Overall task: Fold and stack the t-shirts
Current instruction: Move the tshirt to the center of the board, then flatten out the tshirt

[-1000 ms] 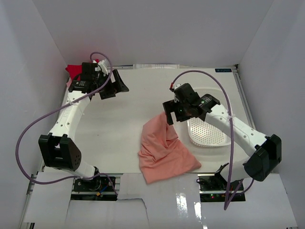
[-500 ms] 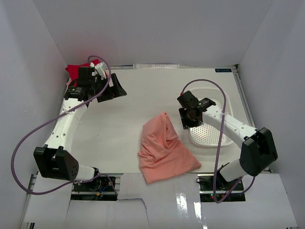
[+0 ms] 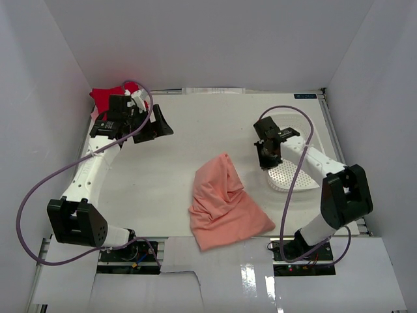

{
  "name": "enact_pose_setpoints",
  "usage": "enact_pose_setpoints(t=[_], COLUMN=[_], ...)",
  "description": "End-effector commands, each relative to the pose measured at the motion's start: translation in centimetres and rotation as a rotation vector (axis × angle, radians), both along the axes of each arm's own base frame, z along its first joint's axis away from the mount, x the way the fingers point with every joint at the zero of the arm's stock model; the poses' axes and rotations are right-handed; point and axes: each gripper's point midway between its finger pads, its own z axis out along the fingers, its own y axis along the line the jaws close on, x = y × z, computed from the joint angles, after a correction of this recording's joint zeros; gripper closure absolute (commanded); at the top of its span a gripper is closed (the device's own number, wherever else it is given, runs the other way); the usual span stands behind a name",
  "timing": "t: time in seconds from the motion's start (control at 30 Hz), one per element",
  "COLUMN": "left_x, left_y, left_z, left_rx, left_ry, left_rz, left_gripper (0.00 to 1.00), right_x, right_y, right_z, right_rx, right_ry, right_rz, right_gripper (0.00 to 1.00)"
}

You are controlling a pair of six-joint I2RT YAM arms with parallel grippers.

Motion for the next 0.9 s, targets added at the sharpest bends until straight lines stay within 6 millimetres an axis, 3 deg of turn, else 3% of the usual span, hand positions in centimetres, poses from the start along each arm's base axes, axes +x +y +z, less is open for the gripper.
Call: enact_pose_setpoints(t=[0.0,0.17,0.23,0.27,0.3,0.33,0.4,0.43,0.53,0.73,0.77,0.87], left_x=[-0.5,-0.6,-0.7,-0.7,-0.6,-0.5,-0.5,-0.5,-0.4,-0.6,-0.6,-0.8], left_y=[0.0,-0.3,-0.4,-0.3,-0.2,0.0,0.1,0.2,0.0,-0.2,-0.2,-0.2], left_z=[1.0,0.5,0.2,0.0,-0.1,-0.4,-1.1,-1.3,-1.9,-2.0,-1.9,-2.3], left_rx=[-0.014,-0.032,-0.034,-0.028,-0.022,-0.012,0.001,0.002,-0.006,-0.013,-0.014,-0.016], left_ry=[-0.045,-0.041,-0.037,-0.038,-0.042,-0.039,-0.032,-0.028,-0.019,-0.015,-0.016,-0.004], left_rz=[-0.007,-0.011,-0.013,-0.015,-0.014,-0.008,-0.006,-0.005,-0.011,-0.021,-0.024,-0.022], left_gripper=[0.02,0.02,0.02,0.02,0.02,0.02,0.02,0.02,0.02,0.02,0.02,0.02], right_x=[3.9,9.3,12.1,13.0,14.9,15.9,17.7,19.3,21.9,24.7,24.8,25.3], right_y=[-1.5,-3.8,-4.5,-5.0,-5.1,-5.4,-5.7,-5.9,-7.3,-10.2,-9.5,-10.1], right_z=[0.2,0.0,1.1,0.1,1.3,0.3,0.4,1.5,-0.5,-2.2,-2.3,-2.6], right_rx=[0.0,0.032,0.031,0.006,0.005,-0.011,-0.037,-0.037,-0.081,0.01,0.075,0.121], right_ry=[-0.03,-0.029,-0.072,-0.058,-0.101,-0.089,-0.11,-0.149,-0.139,-0.142,-0.14,-0.152], right_rz=[-0.012,-0.059,-0.073,-0.082,-0.086,-0.083,-0.052,-0.046,-0.013,-0.037,-0.014,-0.015], right_gripper=[0.92,0.92,0.92,0.92,0.92,0.92,0.92,0.92,0.92,0.92,0.92,0.92])
